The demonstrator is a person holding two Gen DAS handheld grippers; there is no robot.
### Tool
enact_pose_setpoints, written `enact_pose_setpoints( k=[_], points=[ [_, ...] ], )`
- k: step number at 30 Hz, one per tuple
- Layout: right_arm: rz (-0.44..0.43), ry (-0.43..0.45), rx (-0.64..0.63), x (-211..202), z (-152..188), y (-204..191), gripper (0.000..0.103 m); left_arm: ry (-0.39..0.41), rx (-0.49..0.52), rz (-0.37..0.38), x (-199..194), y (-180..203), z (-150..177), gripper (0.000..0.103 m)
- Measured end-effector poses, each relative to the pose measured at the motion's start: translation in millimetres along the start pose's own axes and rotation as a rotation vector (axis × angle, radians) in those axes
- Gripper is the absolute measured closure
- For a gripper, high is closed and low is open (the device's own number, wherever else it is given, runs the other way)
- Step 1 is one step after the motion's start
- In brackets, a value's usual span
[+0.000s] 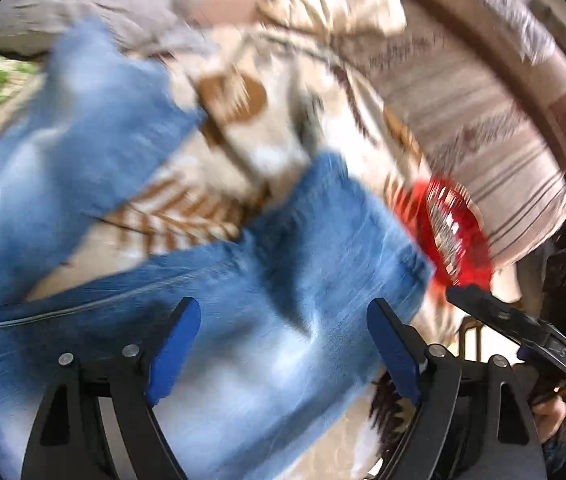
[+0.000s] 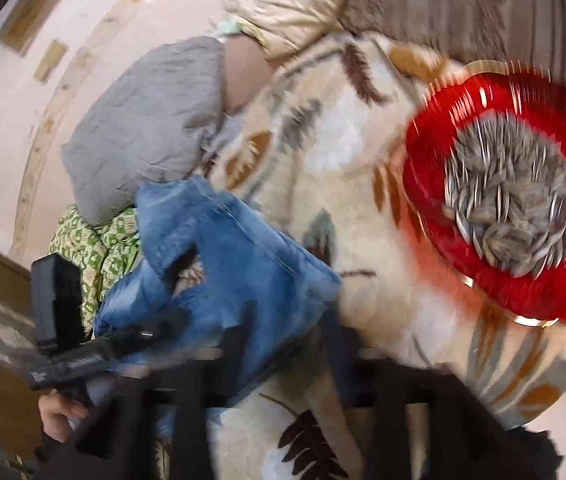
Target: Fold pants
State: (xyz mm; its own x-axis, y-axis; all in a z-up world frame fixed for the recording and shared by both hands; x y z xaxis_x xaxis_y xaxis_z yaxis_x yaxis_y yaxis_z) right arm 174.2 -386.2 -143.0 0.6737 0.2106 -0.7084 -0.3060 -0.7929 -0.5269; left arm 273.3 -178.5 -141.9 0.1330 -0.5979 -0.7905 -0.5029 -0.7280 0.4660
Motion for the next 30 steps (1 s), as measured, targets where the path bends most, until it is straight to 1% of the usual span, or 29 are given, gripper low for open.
enact_pose_setpoints(
  k=[1, 3, 5, 6, 8, 10, 11, 14, 15, 18, 20, 21, 24, 25, 27, 30],
  points=[
    [0.008, 0.044, -0.007, -8, -5, -4, 0.012, 0.022, -0.006, -0.005, -11, -5, -5, 0.017],
    [0.012, 0.106, -0.043, -20, -17, -16, 0.012, 0.081, -0.023, -0.042, -40, -25, -12, 0.015],
    [-0.004, 0.136, -0.095, -24, -32, -35, 0.012, 0.125, -0.060, -0.078, -59, -44, -21, 0.015],
    [-0.021, 0.138, -0.120, -22, -40, -45, 0.012, 0.145, -0.082, -0.090, -68, -54, -26, 0.015],
    [-0.068, 0.099, -0.180, -6, -58, -72, 0.012, 0.188, -0.135, -0.100, -84, -74, -38, 0.015],
    [-0.115, 0.046, -0.194, 17, -73, -96, 0.012, 0.211, -0.157, -0.103, -89, -85, -53, 0.015],
    [-0.137, 0.013, -0.181, 30, -79, -105, 0.012, 0.212, -0.159, -0.118, -91, -92, -62, 0.015],
    [-0.158, -0.069, -0.116, 71, -90, -122, 0.012, 0.189, -0.131, -0.163, -90, -110, -93, 0.015],
    [-0.148, -0.089, -0.087, 88, -92, -127, 0.012, 0.177, -0.115, -0.181, -89, -117, -104, 0.015],
    [-0.132, -0.129, -0.021, 126, -94, -129, 0.014, 0.151, -0.101, -0.214, -79, -119, -139, 0.015],
    [-0.112, -0.162, 0.031, 154, -91, -125, 0.014, 0.127, -0.092, -0.231, -64, -120, -161, 0.015],
    [-0.098, -0.179, 0.049, 169, -89, -124, 0.017, 0.114, -0.081, -0.255, -54, -122, -174, 0.015],
    [-0.033, -0.205, 0.114, 204, -88, -111, 0.018, 0.059, -0.057, -0.322, -29, -132, -197, 0.015],
    [-0.026, -0.214, 0.139, 213, -88, -108, 0.019, 0.030, -0.047, -0.338, -19, -137, -202, 0.015],
    [-0.019, -0.224, 0.175, 226, -91, -102, 0.020, -0.034, -0.020, -0.339, 1, -150, -205, 0.015],
    [-0.038, -0.245, 0.237, 244, -96, -93, 0.020, -0.095, 0.001, -0.301, 19, -166, -199, 0.015]
  ],
)
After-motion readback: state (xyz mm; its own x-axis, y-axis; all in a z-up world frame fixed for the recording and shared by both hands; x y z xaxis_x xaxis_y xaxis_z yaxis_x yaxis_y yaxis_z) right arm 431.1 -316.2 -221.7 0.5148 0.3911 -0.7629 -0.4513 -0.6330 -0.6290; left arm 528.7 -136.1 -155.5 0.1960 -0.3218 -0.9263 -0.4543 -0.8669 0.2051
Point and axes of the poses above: each gripper's, at about its wrist camera, not at the fingertips, and x roughly the way its jaws point, y to its right, z to its underside, the point moved 7 cm from there along x, roughly the way its jaws point, and after that the axes turned 2 degrees about z, right-handed, at the moved point
